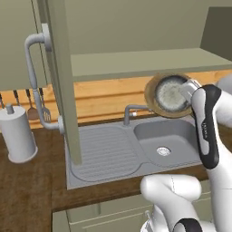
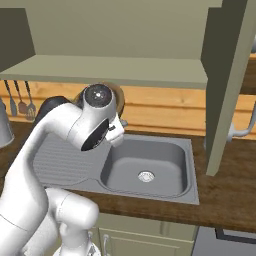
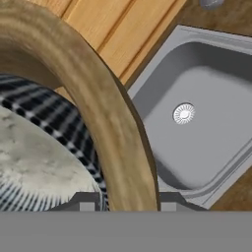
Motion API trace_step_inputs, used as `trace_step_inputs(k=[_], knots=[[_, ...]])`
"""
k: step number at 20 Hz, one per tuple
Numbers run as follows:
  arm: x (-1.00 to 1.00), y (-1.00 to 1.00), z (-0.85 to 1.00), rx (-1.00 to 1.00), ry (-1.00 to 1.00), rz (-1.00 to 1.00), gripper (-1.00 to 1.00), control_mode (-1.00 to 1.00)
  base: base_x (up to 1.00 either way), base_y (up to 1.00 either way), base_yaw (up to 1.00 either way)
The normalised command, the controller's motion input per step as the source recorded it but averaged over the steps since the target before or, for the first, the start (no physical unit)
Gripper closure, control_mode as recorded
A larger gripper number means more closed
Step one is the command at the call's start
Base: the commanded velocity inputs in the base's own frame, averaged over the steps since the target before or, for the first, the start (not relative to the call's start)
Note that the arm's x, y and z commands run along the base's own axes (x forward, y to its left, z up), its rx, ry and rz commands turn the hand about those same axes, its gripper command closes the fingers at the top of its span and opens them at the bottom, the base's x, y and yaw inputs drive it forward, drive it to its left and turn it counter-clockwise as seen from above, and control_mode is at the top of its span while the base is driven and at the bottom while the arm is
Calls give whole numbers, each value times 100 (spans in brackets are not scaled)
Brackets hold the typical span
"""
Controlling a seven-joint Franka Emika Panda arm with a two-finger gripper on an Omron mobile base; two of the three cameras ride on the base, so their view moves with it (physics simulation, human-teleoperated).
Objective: Pick up the bowls on the counter and stack them on top of one another in the open cabinet. Place the smaller bowl on top of the larger bowl.
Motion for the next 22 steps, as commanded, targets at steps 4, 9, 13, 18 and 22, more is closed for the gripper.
trace_step_inputs(k=[4, 9, 13, 18, 22], knots=[[-13, 1, 100, 12, 0, -5, 100, -100, 0, 0, 0], [11, 1, 96, 13, -2, -4, 100, -100, 0, 0, 0], [83, 21, 49, 17, -1, -16, 100, -100, 0, 0, 0], [98, 33, 8, 16, -4, -17, 100, -100, 0, 0, 0], [94, 33, 0, 11, -3, -16, 100, -100, 0, 0, 0]])
